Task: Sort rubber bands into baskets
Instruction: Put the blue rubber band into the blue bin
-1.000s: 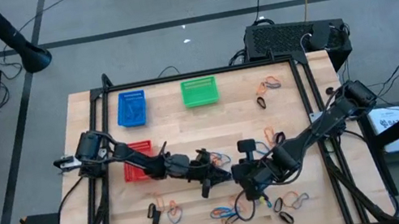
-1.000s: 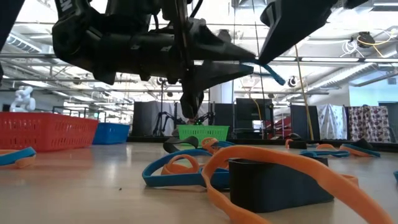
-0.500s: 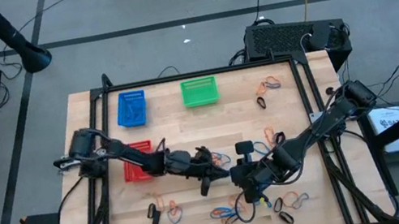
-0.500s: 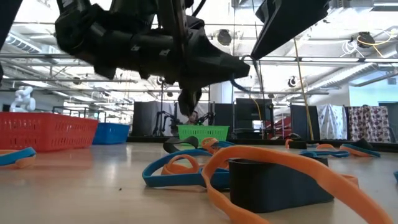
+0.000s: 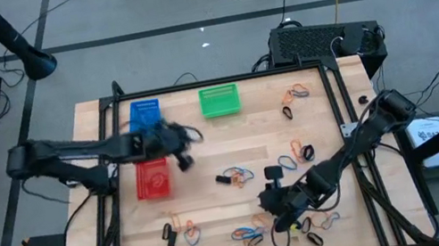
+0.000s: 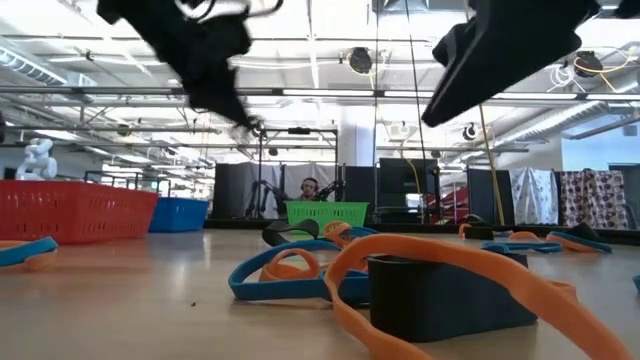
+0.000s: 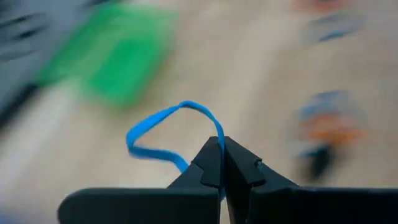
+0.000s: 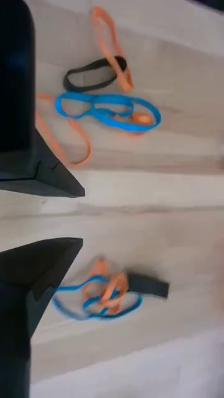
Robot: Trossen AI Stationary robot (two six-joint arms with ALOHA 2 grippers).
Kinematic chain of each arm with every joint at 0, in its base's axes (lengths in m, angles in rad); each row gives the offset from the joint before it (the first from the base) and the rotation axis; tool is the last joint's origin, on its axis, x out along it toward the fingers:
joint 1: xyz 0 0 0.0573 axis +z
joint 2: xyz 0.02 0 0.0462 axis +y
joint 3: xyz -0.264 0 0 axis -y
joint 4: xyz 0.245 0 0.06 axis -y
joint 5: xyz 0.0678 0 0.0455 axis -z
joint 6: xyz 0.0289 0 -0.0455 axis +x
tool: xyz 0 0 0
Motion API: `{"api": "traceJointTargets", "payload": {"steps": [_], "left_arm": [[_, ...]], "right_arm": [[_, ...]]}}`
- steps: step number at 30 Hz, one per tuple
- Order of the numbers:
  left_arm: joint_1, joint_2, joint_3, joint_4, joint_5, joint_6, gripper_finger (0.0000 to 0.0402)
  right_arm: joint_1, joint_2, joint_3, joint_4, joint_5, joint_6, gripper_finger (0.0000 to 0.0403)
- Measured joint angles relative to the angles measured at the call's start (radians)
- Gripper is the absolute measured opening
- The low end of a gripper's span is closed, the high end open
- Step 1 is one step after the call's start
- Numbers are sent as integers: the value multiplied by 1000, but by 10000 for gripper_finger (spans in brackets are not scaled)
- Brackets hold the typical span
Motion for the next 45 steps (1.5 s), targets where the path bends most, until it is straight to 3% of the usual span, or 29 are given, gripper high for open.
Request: {"api": "traceJointTargets", "payload": {"steps": [3, 6, 11, 15, 28, 35, 41, 45], "left_arm": [[139, -51, 0, -178, -82, -7, 2], [298, -60, 0, -277, -97, -8, 2], [514, -38, -10, -297, -26, -3, 2], [606, -3, -21, -308, 52, 1, 8], [625, 96, -27, -330, 60, 19, 90], [624, 96, -20, -377, 61, 20, 102], [574, 96, 39, -456, 140, 16, 103], [482, 95, 77, -471, 231, -33, 103]], "right_arm": [[0, 0, -43, 81, 0, -42, 109], [-2, 0, -67, 125, 5, -81, 109], [-6, 0, -72, 127, 48, -112, 109], [-7, 0, -72, 124, 51, -118, 109], [-7, 0, -72, 123, 51, -169, 109], [-7, 0, -72, 122, 51, -171, 109], [-8, 0, -72, 123, 51, -171, 109], [-8, 0, -72, 123, 51, -171, 109]]}}
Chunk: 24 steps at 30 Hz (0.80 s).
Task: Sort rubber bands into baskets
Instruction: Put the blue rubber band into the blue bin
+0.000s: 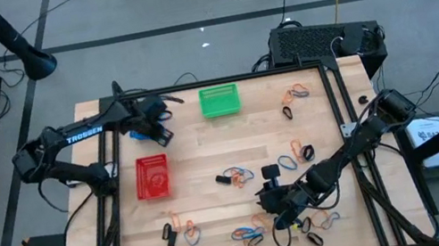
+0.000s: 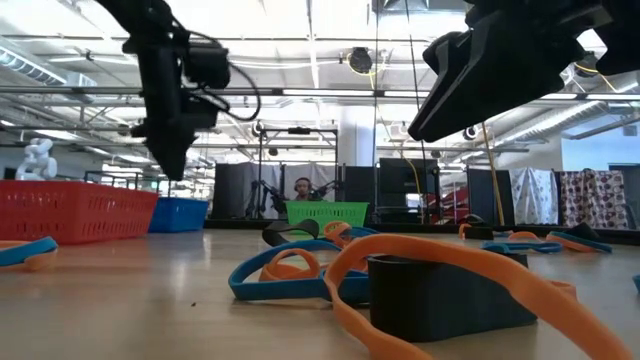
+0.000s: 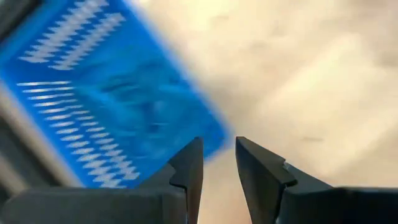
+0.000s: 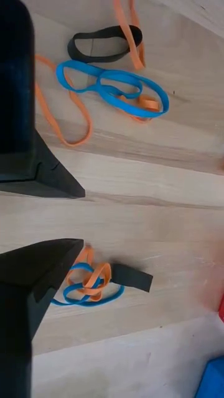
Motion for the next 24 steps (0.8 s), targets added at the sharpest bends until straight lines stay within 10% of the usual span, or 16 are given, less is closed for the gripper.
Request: {"api": "traceJointTargets", "payload": {"steps": [9, 13, 24], "left_arm": [[-441, 3, 6, 311, 42, -29, 102], [-608, 93, 6, 554, -107, -18, 102], [-683, 487, 5, 1184, -100, 320, 102]], "right_arm": [[-2, 0, 0, 11, 0, 0, 109], [-2, 0, 0, 32, 0, 0, 109], [-2, 0, 1, 24, 0, -39, 109]]}}
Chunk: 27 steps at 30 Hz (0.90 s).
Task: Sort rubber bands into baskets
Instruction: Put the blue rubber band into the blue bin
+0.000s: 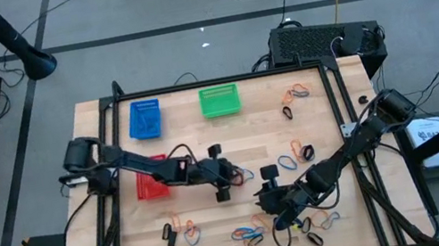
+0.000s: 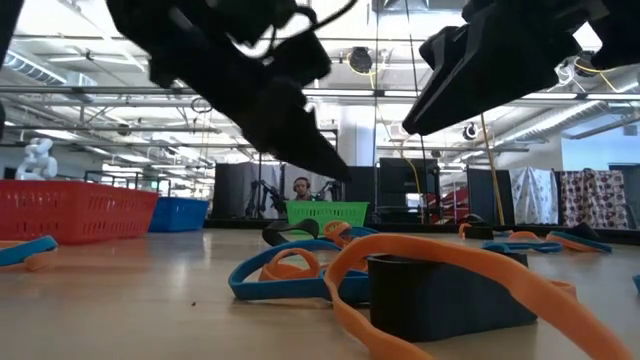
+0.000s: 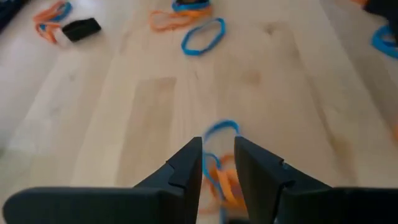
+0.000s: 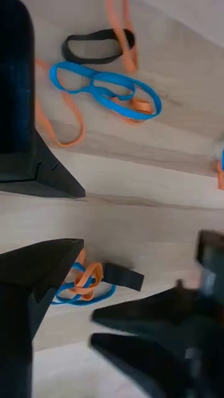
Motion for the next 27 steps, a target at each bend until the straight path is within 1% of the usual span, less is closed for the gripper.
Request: {"api": "traceJointTargets", "payload": {"steps": [2, 7, 12, 14, 20, 23, 25, 27], "left_arm": [[24, 24, 0, 48, 23, 3, 102], [79, 102, 39, 53, 132, -13, 102], [100, 207, 113, 39, 175, -35, 102], [101, 226, 136, 42, 180, -35, 102], [99, 225, 171, -103, 182, -36, 102], [100, 221, 181, -127, 183, -36, 101], [100, 221, 188, -129, 183, -36, 93], [98, 221, 198, -117, 182, -35, 75]], "right_arm": [[0, 0, 0, -2, 0, -20, 109], [0, 0, 0, -7, 0, -65, 109], [0, 0, 0, -5, 0, -90, 109], [0, 0, 0, -4, 0, -90, 109], [0, 0, 0, -13, 0, -109, 109], [0, 0, 0, -15, 0, -117, 109], [0, 0, 0, -16, 0, -117, 109], [0, 0, 0, -15, 1, -118, 109]]}}
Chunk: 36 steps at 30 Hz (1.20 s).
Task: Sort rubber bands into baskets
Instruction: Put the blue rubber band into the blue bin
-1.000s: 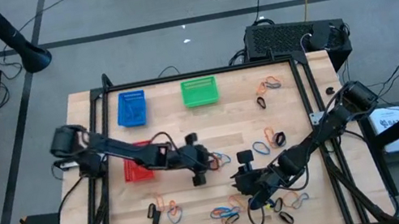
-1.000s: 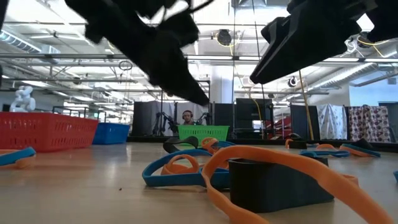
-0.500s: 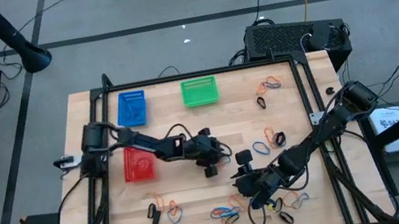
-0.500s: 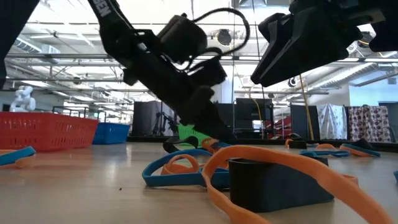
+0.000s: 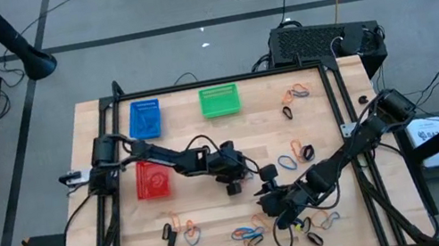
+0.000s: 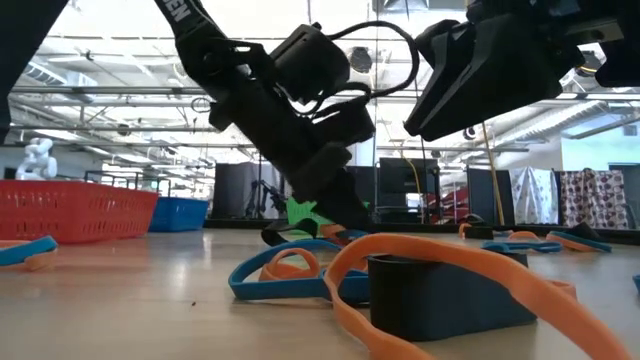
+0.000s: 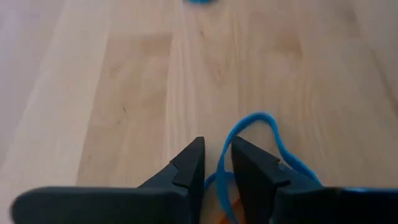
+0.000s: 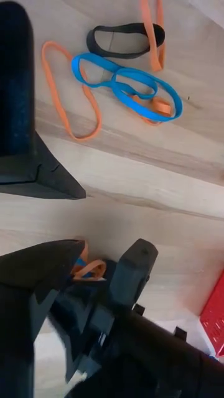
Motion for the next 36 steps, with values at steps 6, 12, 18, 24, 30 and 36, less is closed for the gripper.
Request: {"api": "traceJointTargets", "payload": {"steps": [6, 12, 18, 24, 30, 36], "left_arm": [[-19, -11, 24, 33, -1, 8, 8], [-19, -105, 26, -29, -5, 30, 4], [-24, -273, 26, -231, -104, 54, 3], [-46, -395, 25, -379, -201, 51, 2], [-97, -363, -73, -319, -198, -56, 2], [-118, -257, -131, -308, -191, -98, 1]], "right_arm": [[0, 0, 0, -1, 1, 2, 109], [2, 0, 0, -47, -5, 52, 109], [3, 0, 0, -100, -5, 132, 109], [3, 0, 0, -97, -5, 144, 109], [3, 0, 0, -90, -5, 168, 109], [3, 0, 0, -85, -4, 170, 109]]}}
